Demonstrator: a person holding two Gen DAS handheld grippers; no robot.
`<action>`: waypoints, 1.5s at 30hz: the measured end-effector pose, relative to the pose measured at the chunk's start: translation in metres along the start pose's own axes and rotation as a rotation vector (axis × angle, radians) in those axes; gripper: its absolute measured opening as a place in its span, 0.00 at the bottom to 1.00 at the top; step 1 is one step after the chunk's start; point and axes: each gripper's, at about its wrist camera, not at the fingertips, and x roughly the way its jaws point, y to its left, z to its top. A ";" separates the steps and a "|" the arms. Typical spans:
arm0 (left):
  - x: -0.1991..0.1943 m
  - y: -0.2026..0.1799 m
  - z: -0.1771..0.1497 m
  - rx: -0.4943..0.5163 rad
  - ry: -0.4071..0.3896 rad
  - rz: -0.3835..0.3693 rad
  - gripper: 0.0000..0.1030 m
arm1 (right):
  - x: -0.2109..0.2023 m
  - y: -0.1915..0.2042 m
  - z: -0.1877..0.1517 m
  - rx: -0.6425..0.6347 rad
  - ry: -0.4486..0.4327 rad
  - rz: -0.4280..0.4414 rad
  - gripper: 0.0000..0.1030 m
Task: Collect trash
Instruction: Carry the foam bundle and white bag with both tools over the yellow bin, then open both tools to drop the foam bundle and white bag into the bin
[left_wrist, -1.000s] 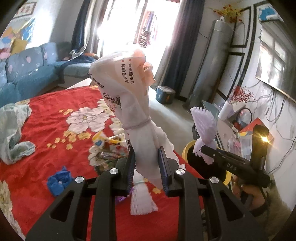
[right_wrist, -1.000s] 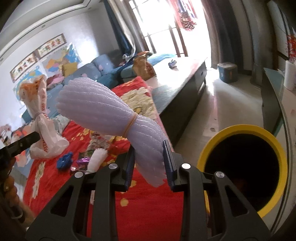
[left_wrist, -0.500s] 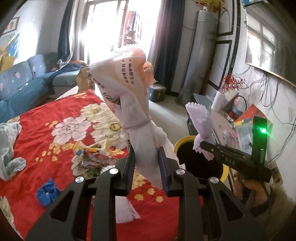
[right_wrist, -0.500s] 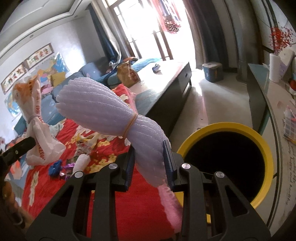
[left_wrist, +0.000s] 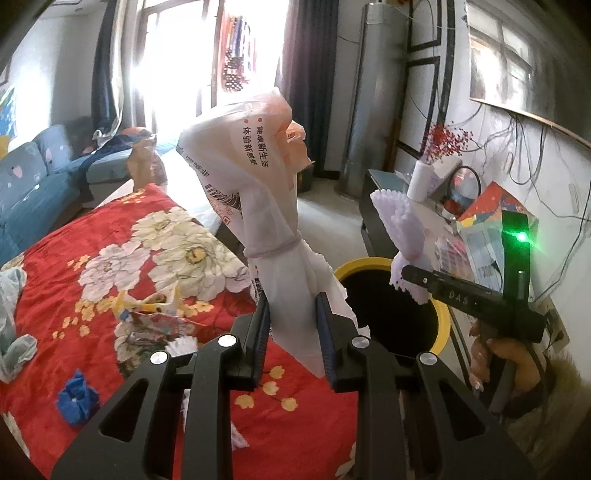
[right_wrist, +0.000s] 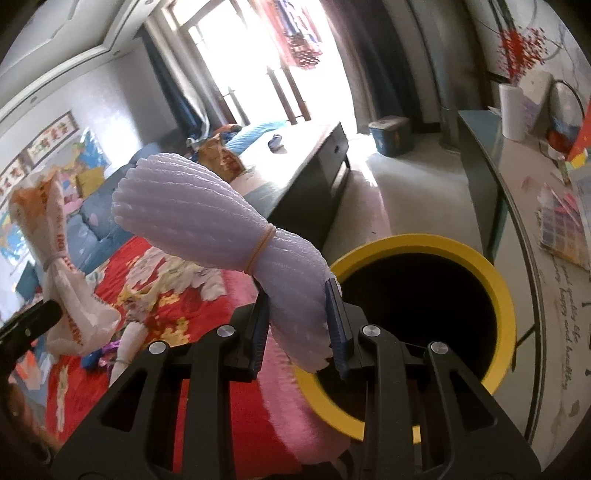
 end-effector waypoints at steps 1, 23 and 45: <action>0.002 -0.002 0.000 0.004 0.004 -0.002 0.23 | 0.000 -0.004 0.001 0.008 0.000 -0.007 0.22; 0.095 -0.064 -0.012 0.097 0.187 -0.083 0.23 | 0.027 -0.096 -0.016 0.216 0.094 -0.125 0.23; 0.159 -0.086 -0.016 0.063 0.275 -0.136 0.80 | 0.024 -0.124 -0.024 0.284 0.088 -0.203 0.54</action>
